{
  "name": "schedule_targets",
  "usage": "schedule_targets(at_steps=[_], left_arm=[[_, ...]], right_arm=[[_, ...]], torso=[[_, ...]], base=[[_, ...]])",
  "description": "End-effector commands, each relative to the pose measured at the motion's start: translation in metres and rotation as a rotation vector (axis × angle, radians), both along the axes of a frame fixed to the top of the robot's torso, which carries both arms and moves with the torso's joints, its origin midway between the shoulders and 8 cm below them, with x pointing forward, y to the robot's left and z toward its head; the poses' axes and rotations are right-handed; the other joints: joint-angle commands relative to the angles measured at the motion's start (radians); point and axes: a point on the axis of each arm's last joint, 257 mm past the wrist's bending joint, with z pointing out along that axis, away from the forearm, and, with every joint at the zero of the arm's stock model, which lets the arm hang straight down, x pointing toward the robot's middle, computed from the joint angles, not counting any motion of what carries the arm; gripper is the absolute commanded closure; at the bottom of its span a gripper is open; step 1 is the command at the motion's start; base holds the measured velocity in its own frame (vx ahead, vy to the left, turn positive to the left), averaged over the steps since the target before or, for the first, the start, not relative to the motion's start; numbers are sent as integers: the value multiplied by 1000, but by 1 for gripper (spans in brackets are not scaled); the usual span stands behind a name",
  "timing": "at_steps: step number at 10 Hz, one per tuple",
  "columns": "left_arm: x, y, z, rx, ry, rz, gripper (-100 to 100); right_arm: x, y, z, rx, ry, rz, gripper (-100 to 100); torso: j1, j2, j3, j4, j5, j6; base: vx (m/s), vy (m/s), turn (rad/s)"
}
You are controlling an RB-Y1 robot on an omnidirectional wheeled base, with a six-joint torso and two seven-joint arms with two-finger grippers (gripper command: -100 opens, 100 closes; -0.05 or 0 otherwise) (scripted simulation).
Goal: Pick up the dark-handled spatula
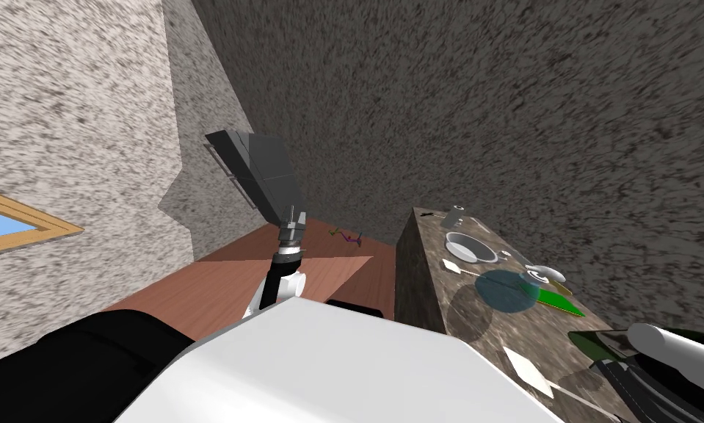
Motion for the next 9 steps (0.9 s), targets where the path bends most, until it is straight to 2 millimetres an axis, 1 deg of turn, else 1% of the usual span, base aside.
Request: schedule_targets(at_steps=[1,5,7,8,9], left_arm=[[0,0,0,0,0,0,0],[0,0,0,0,0,0,0],[0,0,0,0,0,0,0],[0,0,0,0,0,0,0],[0,0,0,0,0,0,0]], right_arm=[[1,0,0,-3,-7,-15,-100],[1,0,0,-3,-7,-15,-100],[1,0,0,-3,-7,-15,-100],[-1,-2,-2,-10,2,1,-100],[-1,-3,-2,-14,3,10,-100]], torso=[[0,0,0,0,0,0],[21,31,-24,-4,-23,-15],[30,44,-33,-6,-34,-23],[32,47,-35,-6,-37,-26],[29,44,-37,-7,-38,-25]], base=[[-23,21,76],[-24,21,77],[-14,12,45],[82,-41,-223],[164,-73,-186]])
